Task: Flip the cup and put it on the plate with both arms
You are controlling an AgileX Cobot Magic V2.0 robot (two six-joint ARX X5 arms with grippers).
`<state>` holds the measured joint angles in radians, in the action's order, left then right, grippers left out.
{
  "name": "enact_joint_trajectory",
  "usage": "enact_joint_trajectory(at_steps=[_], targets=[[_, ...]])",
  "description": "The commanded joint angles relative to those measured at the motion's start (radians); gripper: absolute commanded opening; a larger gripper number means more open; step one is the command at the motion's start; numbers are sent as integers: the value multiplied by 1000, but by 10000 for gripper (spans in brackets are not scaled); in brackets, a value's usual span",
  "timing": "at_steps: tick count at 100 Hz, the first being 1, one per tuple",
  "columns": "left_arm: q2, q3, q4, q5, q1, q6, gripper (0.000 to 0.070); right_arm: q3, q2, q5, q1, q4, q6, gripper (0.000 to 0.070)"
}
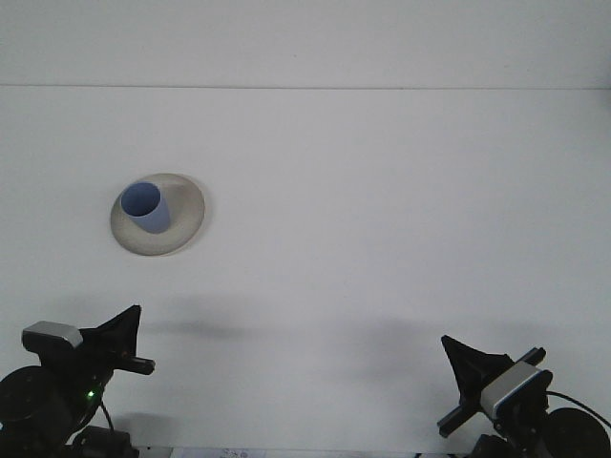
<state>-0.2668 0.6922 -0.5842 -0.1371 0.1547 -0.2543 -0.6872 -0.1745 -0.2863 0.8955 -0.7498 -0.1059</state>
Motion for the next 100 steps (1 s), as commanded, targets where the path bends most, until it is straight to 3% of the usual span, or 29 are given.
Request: enact_joint_trajectory(at_steps=[1,40,54,70,86,100], targets=[[2,10,10,-2,3,6,16,-5,-2,-2,8,10,-10,4],[10,8,11,-2,2,6,15,-5,-2,-2,8,10,-10,4],[72,-112,191,18,-18,190,15,-5,-2,-2,8,10,-10,4],[184,-391,472,131,-56,295,15,-5,-2,-2,8,10,-10,4],[231,-576,573,275,-74,299,15,-5,-2,-2,8,10,-10,4],[252,-647,586,302,-88,299,15,-5,-2,-2,8,10,-10,4]])
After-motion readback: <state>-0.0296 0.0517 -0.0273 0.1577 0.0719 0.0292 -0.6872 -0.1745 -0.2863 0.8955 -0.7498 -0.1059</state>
